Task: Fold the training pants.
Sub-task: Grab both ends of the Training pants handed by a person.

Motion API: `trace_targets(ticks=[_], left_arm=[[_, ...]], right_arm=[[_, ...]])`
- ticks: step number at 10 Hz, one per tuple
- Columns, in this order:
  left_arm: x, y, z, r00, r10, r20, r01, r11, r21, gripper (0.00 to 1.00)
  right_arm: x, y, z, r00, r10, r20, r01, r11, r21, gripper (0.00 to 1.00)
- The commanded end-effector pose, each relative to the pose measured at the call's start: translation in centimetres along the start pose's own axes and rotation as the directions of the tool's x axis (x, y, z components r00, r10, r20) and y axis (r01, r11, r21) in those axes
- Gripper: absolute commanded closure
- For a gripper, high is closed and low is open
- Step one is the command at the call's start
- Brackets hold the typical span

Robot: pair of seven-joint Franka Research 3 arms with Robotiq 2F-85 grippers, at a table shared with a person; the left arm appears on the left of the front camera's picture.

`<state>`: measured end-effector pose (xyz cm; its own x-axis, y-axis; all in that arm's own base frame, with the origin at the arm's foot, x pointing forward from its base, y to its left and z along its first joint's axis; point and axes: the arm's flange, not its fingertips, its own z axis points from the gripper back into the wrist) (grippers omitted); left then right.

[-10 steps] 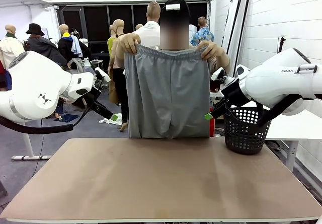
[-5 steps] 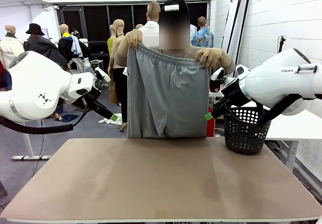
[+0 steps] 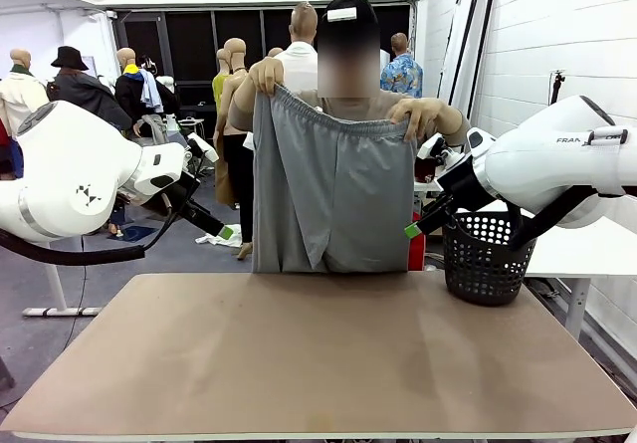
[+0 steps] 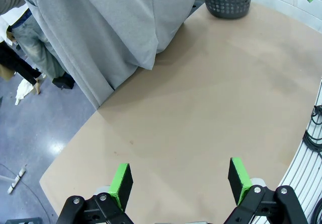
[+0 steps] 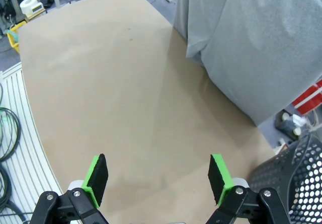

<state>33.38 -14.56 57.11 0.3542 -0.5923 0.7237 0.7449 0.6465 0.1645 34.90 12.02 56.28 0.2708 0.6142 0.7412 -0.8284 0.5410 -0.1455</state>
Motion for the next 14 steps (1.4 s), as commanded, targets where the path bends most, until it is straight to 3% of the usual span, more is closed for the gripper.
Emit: trace_targets(ticks=[1,14], left_arm=[[-0.07,0.05,0.1,1.0,0.003,0.001,-0.003,1.0,-0.011,0.0],[-0.07,0.05,0.1,1.0,0.003,0.001,-0.003,1.0,-0.011,0.0]], right_arm=[[-0.09,0.05,-0.12,1.0,-0.001,-0.002,0.001,1.0,0.009,0.0],[-0.09,0.05,-0.12,1.0,-0.001,-0.002,0.001,1.0,0.009,0.0]])
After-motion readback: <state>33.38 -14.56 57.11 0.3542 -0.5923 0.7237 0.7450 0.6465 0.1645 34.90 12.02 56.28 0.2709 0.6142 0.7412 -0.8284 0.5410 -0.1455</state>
